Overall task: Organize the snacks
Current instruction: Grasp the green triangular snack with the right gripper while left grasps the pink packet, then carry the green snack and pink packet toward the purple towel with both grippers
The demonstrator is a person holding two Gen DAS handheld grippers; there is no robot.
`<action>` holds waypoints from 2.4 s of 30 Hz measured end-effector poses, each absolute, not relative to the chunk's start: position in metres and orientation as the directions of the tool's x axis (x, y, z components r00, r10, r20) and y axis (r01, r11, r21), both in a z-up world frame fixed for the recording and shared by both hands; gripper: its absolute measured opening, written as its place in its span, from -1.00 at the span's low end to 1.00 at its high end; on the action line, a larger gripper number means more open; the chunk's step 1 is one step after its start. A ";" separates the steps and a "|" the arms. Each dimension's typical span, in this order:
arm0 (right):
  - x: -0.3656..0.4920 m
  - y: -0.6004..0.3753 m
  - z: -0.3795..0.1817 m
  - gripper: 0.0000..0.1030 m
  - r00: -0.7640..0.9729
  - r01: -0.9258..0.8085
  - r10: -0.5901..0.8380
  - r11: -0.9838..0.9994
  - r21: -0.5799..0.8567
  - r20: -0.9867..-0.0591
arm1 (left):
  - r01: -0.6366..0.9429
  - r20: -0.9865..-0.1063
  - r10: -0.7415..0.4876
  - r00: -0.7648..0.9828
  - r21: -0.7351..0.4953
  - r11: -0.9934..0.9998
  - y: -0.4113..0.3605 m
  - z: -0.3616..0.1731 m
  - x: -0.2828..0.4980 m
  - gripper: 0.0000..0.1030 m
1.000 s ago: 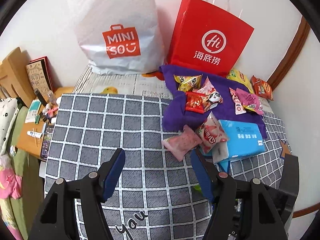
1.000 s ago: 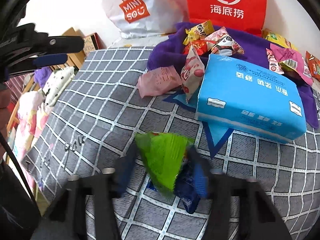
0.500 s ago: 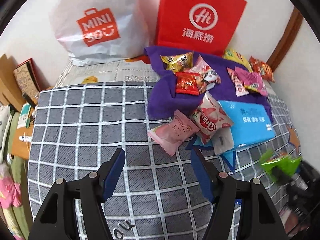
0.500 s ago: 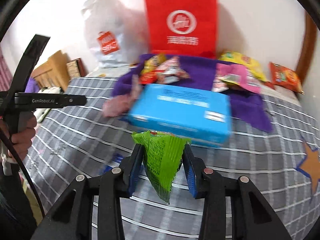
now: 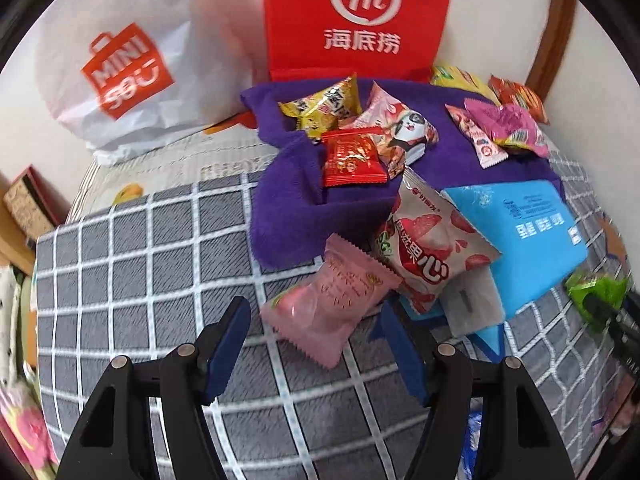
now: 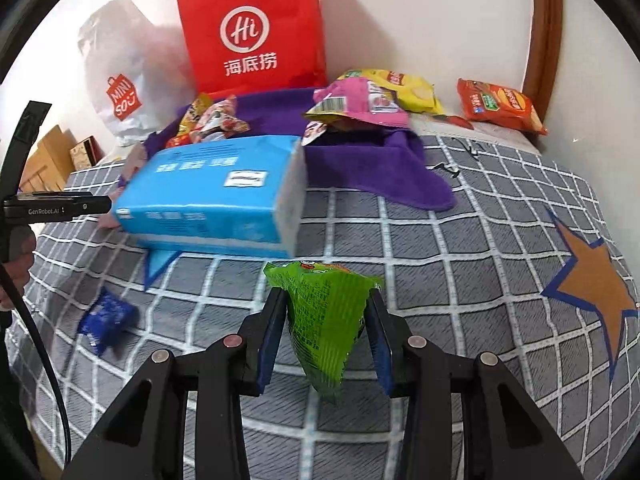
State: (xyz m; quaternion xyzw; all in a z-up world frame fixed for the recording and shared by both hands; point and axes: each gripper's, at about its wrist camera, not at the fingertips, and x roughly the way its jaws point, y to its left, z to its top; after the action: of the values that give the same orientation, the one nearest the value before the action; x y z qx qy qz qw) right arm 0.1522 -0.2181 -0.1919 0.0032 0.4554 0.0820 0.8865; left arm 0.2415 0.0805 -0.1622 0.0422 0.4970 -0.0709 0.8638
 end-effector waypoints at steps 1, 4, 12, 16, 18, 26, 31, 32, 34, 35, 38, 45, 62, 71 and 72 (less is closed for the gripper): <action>0.154 -0.220 -0.194 -0.23 0.575 -0.140 0.147 0.987 0.080 -0.805 | 0.175 -0.865 -0.076 0.496 0.014 0.984 0.078 -0.165 0.244 0.28; 0.161 -0.225 -0.203 -0.23 0.573 -0.126 0.149 0.988 0.093 -0.806 | 0.199 -0.871 -0.074 0.486 0.028 0.980 0.071 -0.173 0.250 0.28; 0.164 -0.225 -0.209 -0.15 0.602 -0.117 0.142 0.989 0.090 -0.786 | 0.211 -0.874 -0.079 0.479 0.027 0.977 0.066 -0.189 0.252 0.18; 0.168 -0.227 -0.213 -0.12 0.582 -0.112 0.153 0.988 0.107 -0.799 | 0.201 -0.865 -0.074 0.497 0.031 0.979 0.066 -0.188 0.245 0.02; 0.168 -0.228 -0.214 -0.13 0.578 -0.112 0.159 0.987 0.115 -0.800 | 0.193 -0.864 -0.076 0.498 0.026 0.981 0.067 -0.187 0.241 -0.04; 0.160 -0.223 -0.205 -0.17 0.592 -0.116 0.121 0.991 0.065 -0.797 | 0.167 -0.860 -0.139 0.492 -0.064 0.984 0.080 -0.169 0.212 -0.04; 0.146 -0.226 -0.185 -0.18 0.611 -0.111 0.148 0.989 0.101 -0.778 | 0.149 -0.853 -0.154 0.498 -0.090 0.985 0.083 -0.159 0.193 -0.04; 0.143 -0.225 -0.181 -0.18 0.616 -0.113 0.152 0.988 0.104 -0.773 | 0.149 -0.850 -0.162 0.501 -0.100 0.984 0.081 -0.156 0.187 -0.04; 0.138 -0.223 -0.172 -0.18 0.620 -0.120 0.166 0.986 0.116 -0.767 | 0.156 -0.848 -0.182 0.498 -0.119 0.981 0.077 -0.152 0.179 -0.04; 0.134 -0.221 -0.167 -0.18 0.621 -0.127 0.175 0.984 0.122 -0.764 | 0.166 -0.845 -0.198 0.497 -0.131 0.977 0.074 -0.149 0.174 -0.04; 0.129 -0.214 -0.156 -0.19 0.624 -0.133 0.174 0.984 0.116 -0.761 | 0.188 -0.834 -0.227 0.503 -0.151 0.971 0.062 -0.138 0.161 -0.04; 0.122 -0.197 -0.125 -0.21 0.632 -0.164 0.200 0.979 0.124 -0.749 | 0.226 -0.802 -0.283 0.526 -0.189 0.956 0.041 -0.111 0.146 -0.04; 0.167 -0.183 -0.075 -0.24 0.655 -0.207 0.266 0.963 0.171 -0.707 | 0.226 -0.756 -0.319 0.571 -0.228 0.947 0.030 -0.059 0.188 -0.04; 0.213 -0.179 -0.062 -0.24 0.655 -0.208 0.269 0.963 0.174 -0.707 | 0.246 -0.738 -0.312 0.599 -0.202 0.948 0.019 -0.036 0.224 -0.04; 0.218 -0.179 -0.062 -0.24 0.653 -0.207 0.272 0.962 0.179 -0.707 | 0.249 -0.736 -0.314 0.600 -0.202 0.947 0.018 -0.035 0.226 -0.04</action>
State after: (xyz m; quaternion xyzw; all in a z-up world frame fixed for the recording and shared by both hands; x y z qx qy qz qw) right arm 0.2179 -0.1785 -0.0622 0.0409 0.3954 0.1319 0.9081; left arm 0.2264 0.0176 -0.0350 -0.0392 0.4188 -0.1576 0.8935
